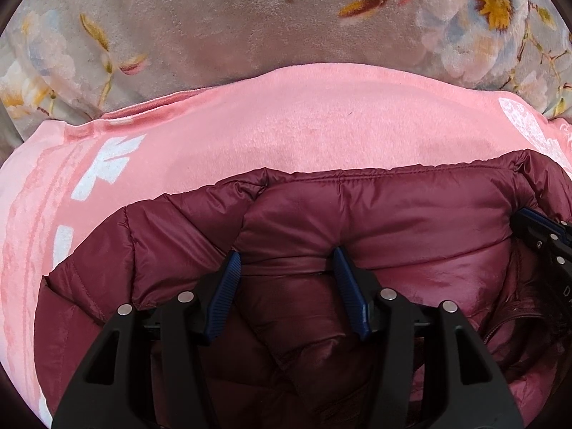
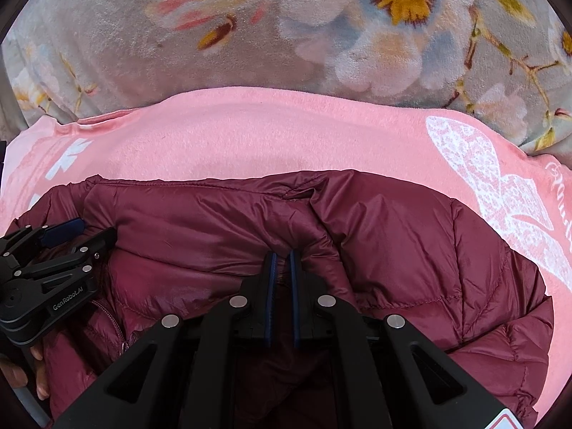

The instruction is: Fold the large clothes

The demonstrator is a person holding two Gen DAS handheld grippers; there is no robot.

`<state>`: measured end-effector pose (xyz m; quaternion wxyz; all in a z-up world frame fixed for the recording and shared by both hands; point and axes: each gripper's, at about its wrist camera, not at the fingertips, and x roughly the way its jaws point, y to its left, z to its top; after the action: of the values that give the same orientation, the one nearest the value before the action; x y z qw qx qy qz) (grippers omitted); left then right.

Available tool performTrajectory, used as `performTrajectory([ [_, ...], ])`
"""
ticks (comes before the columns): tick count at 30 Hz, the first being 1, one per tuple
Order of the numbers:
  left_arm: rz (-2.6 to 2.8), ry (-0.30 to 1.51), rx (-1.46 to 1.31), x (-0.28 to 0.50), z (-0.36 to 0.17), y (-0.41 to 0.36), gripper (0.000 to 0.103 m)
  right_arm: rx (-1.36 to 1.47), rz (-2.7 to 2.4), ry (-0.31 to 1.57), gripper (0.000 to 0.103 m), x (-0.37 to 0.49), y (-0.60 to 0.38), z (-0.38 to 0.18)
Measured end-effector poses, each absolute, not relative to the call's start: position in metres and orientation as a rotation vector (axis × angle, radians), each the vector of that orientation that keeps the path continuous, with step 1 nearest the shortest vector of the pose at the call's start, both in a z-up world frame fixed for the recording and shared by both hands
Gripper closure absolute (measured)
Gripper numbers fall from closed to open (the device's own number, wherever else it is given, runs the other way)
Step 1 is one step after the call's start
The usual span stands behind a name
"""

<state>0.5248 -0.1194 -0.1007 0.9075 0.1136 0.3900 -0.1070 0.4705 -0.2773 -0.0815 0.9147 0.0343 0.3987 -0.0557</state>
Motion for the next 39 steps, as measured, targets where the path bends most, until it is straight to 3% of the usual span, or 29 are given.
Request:
performTrajectory([
  [3,-0.212,0.803,0.240,0.525,-0.100,-0.119,0.047,0.070,-0.115,0.821,0.100,0.470,-0.277,-0.082],
  [6,-0.162,0.818,0.230,0.531,-0.100,-0.114,0.027,0.073,-0.114,0.820,0.100,0.471,-0.278,-0.081],
  [14,-0.148,0.848,0.193,0.531,-0.095,-0.104,0.018,0.190,-0.055,0.803,0.096,0.463,-0.292,-0.076],
  [15,-0.140,0.882,0.163,0.525,-0.091,-0.093,0.018,0.233,-0.075,0.824,0.091,0.448,-0.295,-0.069],
  [17,-0.181,0.909,0.057,0.503,-0.079,-0.067,0.018,0.324,-0.072,0.816,0.070,0.411,-0.301,-0.053],
  [18,-0.219,0.908,0.003,0.486,-0.071,-0.051,0.018,0.355,-0.065,0.797,0.047,0.384,-0.304,-0.042],
  [19,-0.241,0.905,-0.044,0.463,-0.061,-0.029,0.018,0.370,-0.077,0.768,0.036,0.341,-0.310,-0.030],
  [22,-0.279,0.910,-0.098,0.397,-0.048,0.027,0.011,0.342,-0.142,0.766,0.033,0.248,-0.333,-0.018],
  [30,-0.240,1.023,-0.234,0.233,-0.066,0.156,0.011,0.464,-0.256,0.895,0.032,0.036,-0.376,-0.045],
  [39,-0.245,1.026,-0.342,0.163,-0.095,0.170,0.015,0.611,-0.155,0.843,0.027,-0.015,-0.348,-0.073],
])
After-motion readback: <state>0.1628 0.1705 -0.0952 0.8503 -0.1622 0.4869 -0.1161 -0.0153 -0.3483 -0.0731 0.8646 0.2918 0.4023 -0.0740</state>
